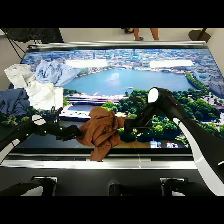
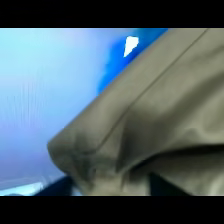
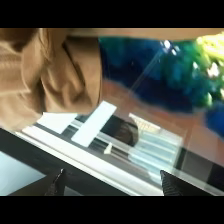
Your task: Fold the shirts.
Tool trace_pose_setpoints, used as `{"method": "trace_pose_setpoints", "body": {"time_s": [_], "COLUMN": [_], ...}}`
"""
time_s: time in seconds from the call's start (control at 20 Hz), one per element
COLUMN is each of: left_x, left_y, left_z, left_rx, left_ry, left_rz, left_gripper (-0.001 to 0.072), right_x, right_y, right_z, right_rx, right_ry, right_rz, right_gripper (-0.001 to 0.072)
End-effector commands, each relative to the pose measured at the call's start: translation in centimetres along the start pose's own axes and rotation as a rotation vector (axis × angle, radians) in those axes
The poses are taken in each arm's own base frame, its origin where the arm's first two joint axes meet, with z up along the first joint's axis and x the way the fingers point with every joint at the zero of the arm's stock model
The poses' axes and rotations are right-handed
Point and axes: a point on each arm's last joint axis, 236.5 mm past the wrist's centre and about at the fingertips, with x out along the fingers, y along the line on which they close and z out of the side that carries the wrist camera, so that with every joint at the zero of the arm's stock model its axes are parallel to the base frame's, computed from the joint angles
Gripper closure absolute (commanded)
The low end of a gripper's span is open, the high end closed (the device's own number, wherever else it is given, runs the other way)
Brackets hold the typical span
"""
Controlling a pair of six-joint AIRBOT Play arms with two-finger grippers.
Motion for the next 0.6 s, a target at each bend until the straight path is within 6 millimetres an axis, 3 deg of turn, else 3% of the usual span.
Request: {"method": "trace_pose_setpoints", "body": {"time_s": [0.0, 0.05, 0.1, 0.3, 0.55], "left_x": [0.5, 0.5, 0.5, 0.4, -0.3], "left_y": [-0.3, -0.3, -0.2, -0.4, -0.8], "left_z": [1.9, 2.2, 2.3, 2.2, 2.4], "left_rx": [-0.036, -0.038, -0.036, -0.006, 0.010], "left_ry": [-0.072, -0.084, -0.088, -0.090, -0.110], "left_rz": [-0.031, -0.029, -0.027, -0.029, -0.035], "left_gripper": [0.0469, 0.0589, 0.0662, 0.0665, 0.0665], "right_x": [0.8, 1.5, 2.7, 8.2, 10.2], "right_y": [0.9, 1.1, 1.1, 1.6, 3.8], "right_z": [1.7, 2.0, 2.1, -0.1, 1.7], "right_rx": [0.018, 0.030, 0.046, 0.059, 0.066], "right_ry": [-0.059, -0.065, -0.058, 0.072, -0.004], "right_rz": [0.044, 0.062, 0.070, 0.052, 0.055], "right_gripper": [0.0031, 0.0034, 0.0036, 0.0085, 0.0097]}}
